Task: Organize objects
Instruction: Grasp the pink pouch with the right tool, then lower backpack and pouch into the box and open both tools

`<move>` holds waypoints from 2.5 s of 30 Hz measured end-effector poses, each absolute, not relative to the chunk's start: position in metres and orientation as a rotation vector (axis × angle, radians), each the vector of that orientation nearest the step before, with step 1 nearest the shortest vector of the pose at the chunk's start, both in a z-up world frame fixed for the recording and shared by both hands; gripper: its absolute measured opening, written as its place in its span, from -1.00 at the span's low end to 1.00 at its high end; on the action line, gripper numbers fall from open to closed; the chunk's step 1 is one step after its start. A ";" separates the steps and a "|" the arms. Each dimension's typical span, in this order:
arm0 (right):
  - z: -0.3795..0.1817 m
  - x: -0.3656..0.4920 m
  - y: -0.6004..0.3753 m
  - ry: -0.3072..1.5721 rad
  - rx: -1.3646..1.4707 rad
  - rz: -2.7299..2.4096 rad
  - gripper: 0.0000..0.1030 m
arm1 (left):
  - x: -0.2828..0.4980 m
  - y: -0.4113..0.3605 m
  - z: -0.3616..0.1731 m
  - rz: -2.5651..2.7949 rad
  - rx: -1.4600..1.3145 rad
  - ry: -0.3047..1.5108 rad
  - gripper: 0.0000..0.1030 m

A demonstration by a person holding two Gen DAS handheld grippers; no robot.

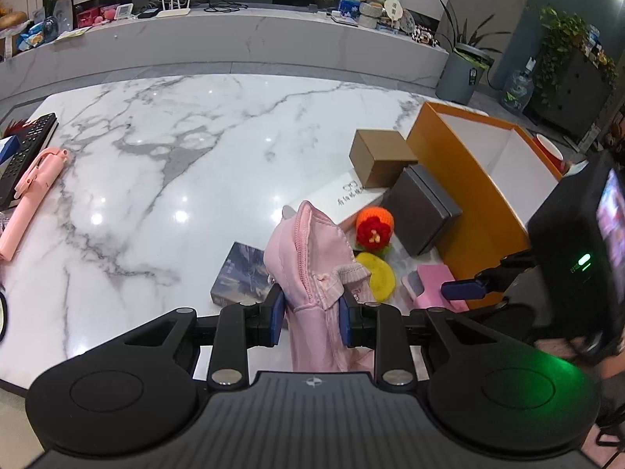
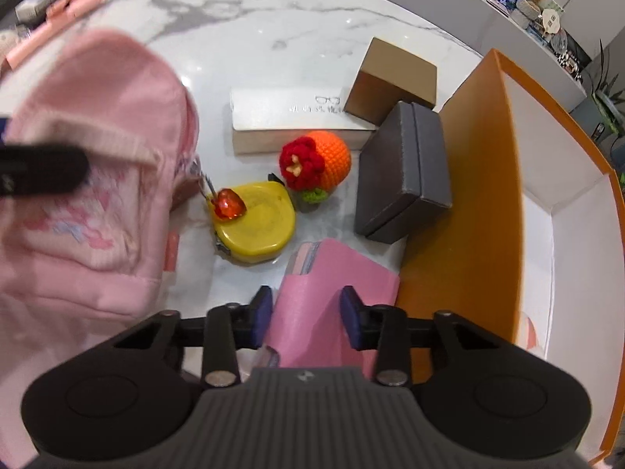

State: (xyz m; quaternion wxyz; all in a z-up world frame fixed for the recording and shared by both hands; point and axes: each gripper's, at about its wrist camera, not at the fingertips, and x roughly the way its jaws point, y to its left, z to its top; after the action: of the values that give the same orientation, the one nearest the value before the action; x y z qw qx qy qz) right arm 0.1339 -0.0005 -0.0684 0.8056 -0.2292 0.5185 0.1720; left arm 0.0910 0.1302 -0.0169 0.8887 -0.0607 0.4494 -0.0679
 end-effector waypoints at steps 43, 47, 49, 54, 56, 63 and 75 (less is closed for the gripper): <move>0.016 0.090 -0.084 0.979 0.055 0.535 -0.59 | 0.060 0.044 0.034 -0.211 0.110 0.829 -0.45; 0.058 0.087 -0.107 0.880 0.073 0.565 -0.59 | 0.063 0.023 0.078 -0.237 0.145 0.728 -0.45; 0.078 0.087 -0.123 0.838 0.074 0.569 -0.59 | 0.070 0.008 0.094 -0.263 0.153 0.691 -0.45; 0.113 0.100 -0.172 0.799 0.079 0.540 -0.59 | 0.097 -0.039 0.110 -0.356 0.128 0.661 -0.45; 0.120 0.109 -0.195 0.809 0.076 0.511 -0.59 | 0.112 -0.061 0.107 -0.400 0.111 0.673 -0.46; 0.097 0.146 -0.262 0.938 0.071 0.389 -0.59 | 0.168 -0.128 0.059 -0.499 0.064 0.807 -0.47; 0.033 0.186 -0.298 1.110 0.062 0.348 -0.60 | 0.214 -0.161 -0.013 -0.448 0.021 1.036 -0.48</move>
State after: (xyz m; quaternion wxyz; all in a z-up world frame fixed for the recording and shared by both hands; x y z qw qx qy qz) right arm 0.1856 -0.2976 0.0328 0.8352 0.0293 0.5240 0.1644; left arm 0.2137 -0.1606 -0.0132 0.8449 0.0102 0.4909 -0.2123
